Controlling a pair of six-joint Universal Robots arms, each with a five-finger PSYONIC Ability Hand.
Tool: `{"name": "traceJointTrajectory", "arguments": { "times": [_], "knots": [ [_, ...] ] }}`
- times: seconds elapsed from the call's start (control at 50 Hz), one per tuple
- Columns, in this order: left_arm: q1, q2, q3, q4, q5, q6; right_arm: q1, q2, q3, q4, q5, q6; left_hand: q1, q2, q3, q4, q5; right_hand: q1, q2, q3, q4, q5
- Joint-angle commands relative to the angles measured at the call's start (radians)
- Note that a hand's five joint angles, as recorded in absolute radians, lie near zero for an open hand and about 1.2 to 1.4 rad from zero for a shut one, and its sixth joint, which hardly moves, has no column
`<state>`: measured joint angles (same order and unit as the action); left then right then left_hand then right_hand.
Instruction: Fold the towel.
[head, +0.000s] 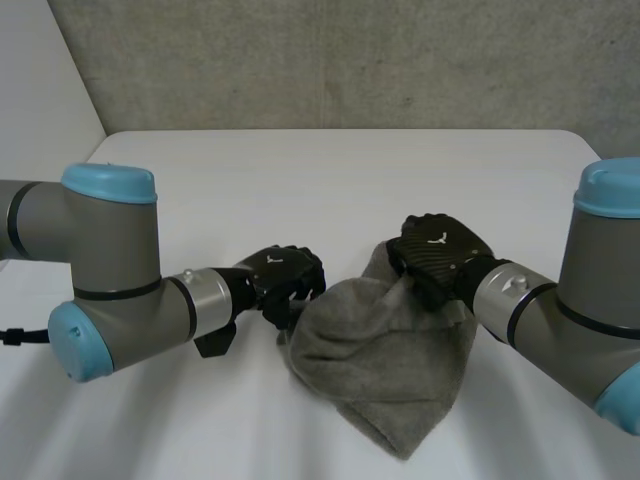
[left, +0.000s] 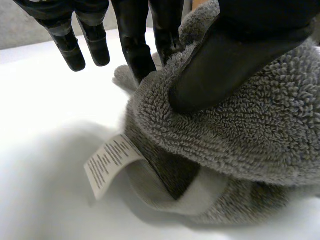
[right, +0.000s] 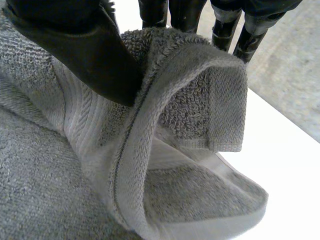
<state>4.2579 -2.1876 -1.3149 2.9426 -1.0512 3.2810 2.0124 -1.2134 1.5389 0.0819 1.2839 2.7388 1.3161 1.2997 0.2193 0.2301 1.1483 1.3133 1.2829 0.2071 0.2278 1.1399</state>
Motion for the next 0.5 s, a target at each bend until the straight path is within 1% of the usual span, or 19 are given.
{"name": "traceJointTrajectory", "arguments": {
  "times": [0.02, 0.04, 0.06, 0.1, 0.12, 0.16, 0.22, 0.28, 0.36, 0.38, 0.42, 0.5],
  "knots": [
    [0.013, -0.012, 0.033, 0.003, -0.001, -0.053, 0.012, 0.031, -0.066, -0.008, 0.0, -0.04, 0.08, 0.097, -0.045, -0.056, 0.073, 0.083, 0.113, -0.033, -0.053, 0.082],
    [0.02, -0.006, 0.028, 0.006, -0.003, -0.067, 0.005, 0.009, -0.074, -0.01, 0.014, -0.074, 0.08, 0.097, -0.045, -0.056, 0.073, 0.083, 0.113, -0.033, -0.053, 0.082],
    [0.02, -0.006, 0.028, 0.006, -0.003, -0.067, 0.005, 0.009, -0.074, -0.01, 0.014, -0.074, 0.08, 0.097, -0.045, -0.056, 0.073, 0.083, 0.113, -0.033, -0.053, 0.082],
    [0.028, 0.002, 0.025, 0.009, -0.003, -0.08, -0.027, -0.061, -0.08, -0.037, 0.046, -0.123, 0.08, 0.097, -0.045, -0.056, 0.073, 0.083, 0.113, -0.033, -0.053, 0.082],
    [0.037, 0.005, 0.023, 0.018, -0.006, -0.089, -0.027, -0.061, -0.08, -0.037, 0.046, -0.123, 0.08, 0.097, -0.045, -0.056, 0.073, 0.083, 0.113, -0.033, -0.053, 0.082],
    [0.045, 0.006, 0.025, 0.03, -0.009, -0.098, -0.064, -0.113, -0.076, -0.1, 0.067, -0.123, 0.08, 0.097, -0.045, -0.056, 0.073, 0.083, 0.113, -0.033, -0.053, 0.082],
    [0.06, 0.029, 0.031, 0.066, -0.01, -0.121, -0.066, -0.126, -0.066, -0.126, 0.069, -0.117, 0.08, 0.097, -0.045, -0.056, 0.073, 0.083, 0.113, -0.033, -0.053, 0.082],
    [0.069, 0.077, 0.029, 0.09, -0.013, -0.161, -0.058, -0.132, -0.048, -0.137, 0.068, -0.108, 0.08, 0.097, -0.045, -0.056, 0.073, 0.083, 0.113, -0.033, -0.053, 0.082],
    [0.057, 0.095, 0.008, 0.078, -0.003, -0.213, -0.011, -0.129, -0.01, -0.088, 0.057, -0.111, 0.08, 0.097, -0.045, -0.056, 0.073, 0.083, 0.113, -0.033, -0.053, 0.082],
    [0.057, 0.095, 0.008, 0.078, -0.003, -0.213, -0.011, -0.129, -0.01, -0.088, 0.057, -0.111, 0.08, 0.097, -0.045, -0.056, 0.073, 0.083, 0.113, -0.033, -0.053, 0.082],
    [0.053, 0.103, -0.007, 0.081, -0.003, -0.21, 0.028, -0.129, -0.008, -0.064, 0.039, -0.116, 0.08, 0.097, -0.045, -0.056, 0.073, 0.083, 0.113, -0.033, -0.053, 0.082],
    [0.066, 0.121, 0.012, 0.088, -0.004, -0.211, 0.04, -0.117, -0.029, -0.077, 0.022, -0.119, 0.08, 0.097, -0.045, -0.056, 0.073, 0.083, 0.113, -0.033, -0.053, 0.082]
  ]
}}
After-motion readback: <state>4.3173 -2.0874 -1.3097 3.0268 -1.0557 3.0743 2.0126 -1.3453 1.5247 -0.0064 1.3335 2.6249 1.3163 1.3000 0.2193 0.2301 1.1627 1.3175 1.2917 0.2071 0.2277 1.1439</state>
